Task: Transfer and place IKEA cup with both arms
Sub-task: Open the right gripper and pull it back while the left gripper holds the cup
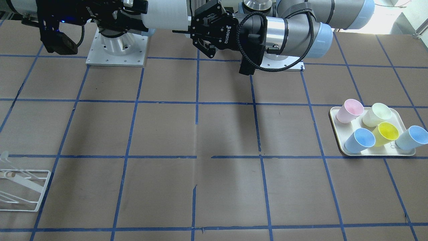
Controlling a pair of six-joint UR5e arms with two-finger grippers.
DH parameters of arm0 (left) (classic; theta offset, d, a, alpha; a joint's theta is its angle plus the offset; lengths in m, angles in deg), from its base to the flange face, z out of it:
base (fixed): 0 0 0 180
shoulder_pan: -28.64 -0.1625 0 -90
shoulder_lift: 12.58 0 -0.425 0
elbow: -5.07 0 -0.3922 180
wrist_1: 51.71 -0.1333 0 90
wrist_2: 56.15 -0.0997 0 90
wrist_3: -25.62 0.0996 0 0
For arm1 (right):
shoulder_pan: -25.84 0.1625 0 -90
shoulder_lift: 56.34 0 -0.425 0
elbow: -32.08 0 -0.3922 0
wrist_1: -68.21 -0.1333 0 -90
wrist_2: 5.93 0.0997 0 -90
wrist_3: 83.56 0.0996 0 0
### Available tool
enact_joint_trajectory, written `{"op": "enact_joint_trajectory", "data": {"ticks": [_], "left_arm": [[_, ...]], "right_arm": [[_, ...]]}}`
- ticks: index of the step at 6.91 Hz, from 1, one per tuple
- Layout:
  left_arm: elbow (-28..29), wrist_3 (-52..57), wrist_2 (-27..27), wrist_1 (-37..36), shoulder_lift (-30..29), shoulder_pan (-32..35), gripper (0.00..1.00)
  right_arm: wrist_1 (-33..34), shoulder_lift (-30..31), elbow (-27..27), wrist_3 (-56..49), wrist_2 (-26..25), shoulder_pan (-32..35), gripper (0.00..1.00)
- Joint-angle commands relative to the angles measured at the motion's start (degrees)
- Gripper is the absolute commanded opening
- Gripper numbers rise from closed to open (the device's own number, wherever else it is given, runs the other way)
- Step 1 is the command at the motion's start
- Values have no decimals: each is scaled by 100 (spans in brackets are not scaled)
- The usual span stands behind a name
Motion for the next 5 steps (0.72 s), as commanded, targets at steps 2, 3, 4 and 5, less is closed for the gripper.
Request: {"op": "enact_joint_trajectory", "data": {"ticks": [2,3,4,5], "left_arm": [[12,-533,-1582,-18,235,-360,0],[-5,-606,-2227,-79,288,-509,0],[12,-615,-3095,-88,358,-763,0],[21,-607,-4139,-89,490,-914,0]], "right_arm": [[788,4,148,162,-972,-485,100],[1662,65,157,441,-1767,-477,100],[2463,117,157,853,-2419,-451,100],[2871,222,131,900,-2852,-390,100]]}}
